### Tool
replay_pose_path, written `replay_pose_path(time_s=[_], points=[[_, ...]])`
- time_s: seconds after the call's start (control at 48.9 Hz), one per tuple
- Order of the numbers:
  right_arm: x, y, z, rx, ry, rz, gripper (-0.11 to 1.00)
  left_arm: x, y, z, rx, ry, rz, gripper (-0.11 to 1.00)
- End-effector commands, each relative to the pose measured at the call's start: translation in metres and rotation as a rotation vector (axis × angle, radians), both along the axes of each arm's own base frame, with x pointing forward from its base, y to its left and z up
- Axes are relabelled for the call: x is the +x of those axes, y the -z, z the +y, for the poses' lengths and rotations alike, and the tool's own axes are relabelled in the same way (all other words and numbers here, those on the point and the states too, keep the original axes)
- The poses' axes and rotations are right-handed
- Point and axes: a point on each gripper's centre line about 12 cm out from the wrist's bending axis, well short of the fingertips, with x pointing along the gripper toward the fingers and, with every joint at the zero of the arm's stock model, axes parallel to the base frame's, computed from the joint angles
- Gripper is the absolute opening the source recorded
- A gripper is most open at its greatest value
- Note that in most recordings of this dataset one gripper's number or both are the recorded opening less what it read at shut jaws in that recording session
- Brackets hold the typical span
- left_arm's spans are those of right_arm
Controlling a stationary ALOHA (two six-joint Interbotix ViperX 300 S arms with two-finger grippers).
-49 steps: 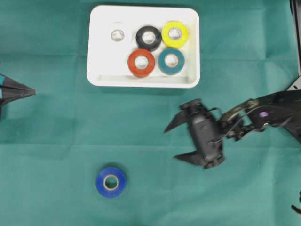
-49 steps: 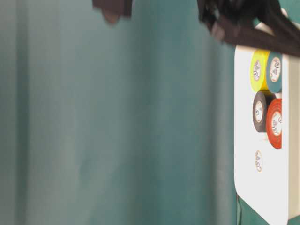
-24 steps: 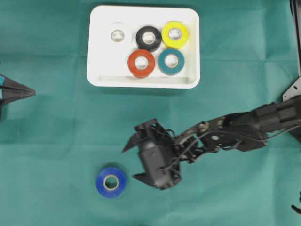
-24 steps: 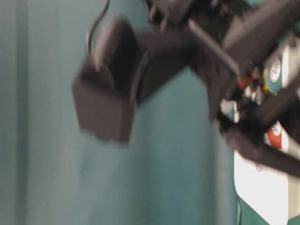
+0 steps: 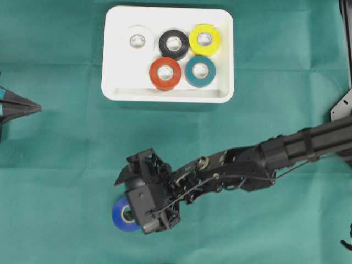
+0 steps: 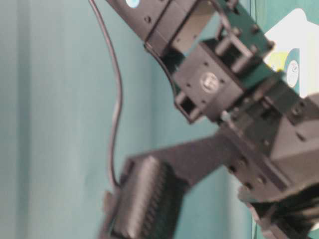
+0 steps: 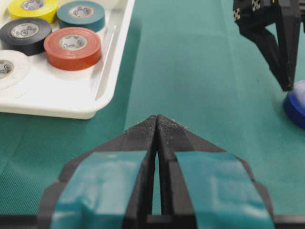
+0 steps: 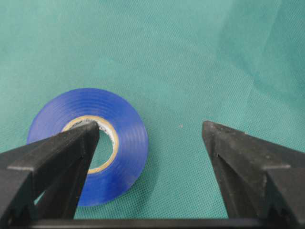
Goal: Put the tape into the white case with the right arm.
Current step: 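Move the right gripper over the blue roll and grasp it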
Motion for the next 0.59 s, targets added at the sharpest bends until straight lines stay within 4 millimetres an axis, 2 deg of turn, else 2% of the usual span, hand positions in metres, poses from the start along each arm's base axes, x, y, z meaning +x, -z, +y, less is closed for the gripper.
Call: replay_pose_path(time_s=[0.0,0.307,0.573], points=[[0.007,-0.018,0.004,0.02,0.017,-0.029,0.62,0.001,-0.004,0.0,-0.004,0.001,-0.008,0.0],[0.007,-0.007,0.007,0.066,0.132,0.061,0.62,0.001,-0.004,0.0,-0.004,0.001,-0.008,0.0],[0.002,-0.001,0.011,0.037,0.19,0.133,0.62,0.001,-0.004,0.0,-0.006,0.0,-0.008,0.0]])
